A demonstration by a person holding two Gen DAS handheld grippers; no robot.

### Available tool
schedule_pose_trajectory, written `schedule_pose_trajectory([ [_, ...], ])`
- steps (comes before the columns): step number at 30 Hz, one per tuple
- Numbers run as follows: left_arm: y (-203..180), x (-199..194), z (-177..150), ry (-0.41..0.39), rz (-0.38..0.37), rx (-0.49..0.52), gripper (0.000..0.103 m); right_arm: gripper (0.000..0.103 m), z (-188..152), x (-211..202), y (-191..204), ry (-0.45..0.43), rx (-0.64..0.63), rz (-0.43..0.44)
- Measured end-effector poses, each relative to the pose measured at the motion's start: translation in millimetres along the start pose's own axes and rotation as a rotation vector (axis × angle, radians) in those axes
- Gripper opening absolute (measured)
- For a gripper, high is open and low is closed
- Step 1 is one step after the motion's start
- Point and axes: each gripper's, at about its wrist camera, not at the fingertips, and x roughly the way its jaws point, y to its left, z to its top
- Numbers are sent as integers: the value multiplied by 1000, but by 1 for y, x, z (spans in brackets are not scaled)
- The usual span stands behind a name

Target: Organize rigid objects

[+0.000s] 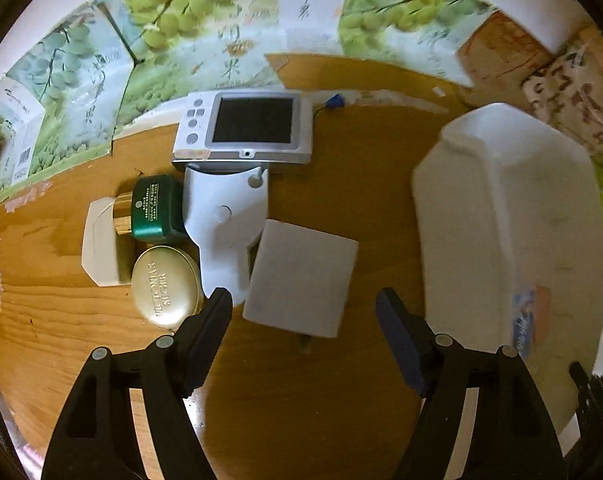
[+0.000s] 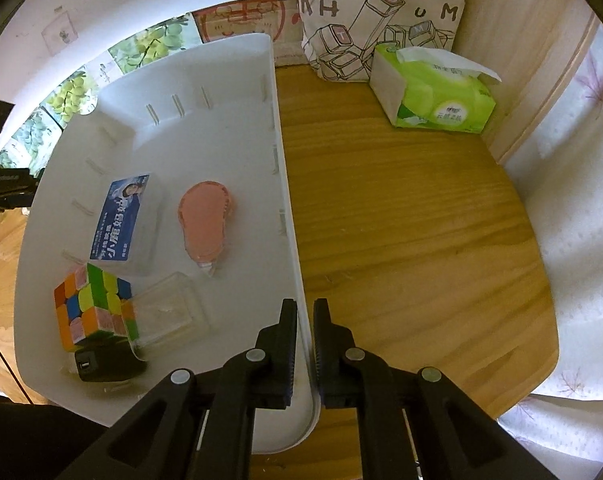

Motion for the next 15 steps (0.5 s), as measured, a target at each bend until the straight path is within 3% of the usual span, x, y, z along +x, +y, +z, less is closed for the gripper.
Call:
schedule_pose_trajectory([
  [4,-4,11,5,37,35,-12,64,9,2,1,0,5,12,-7],
  [15,-14,10,7,56,37,-3,61,9,0,-4,-1,-13,23,9],
])
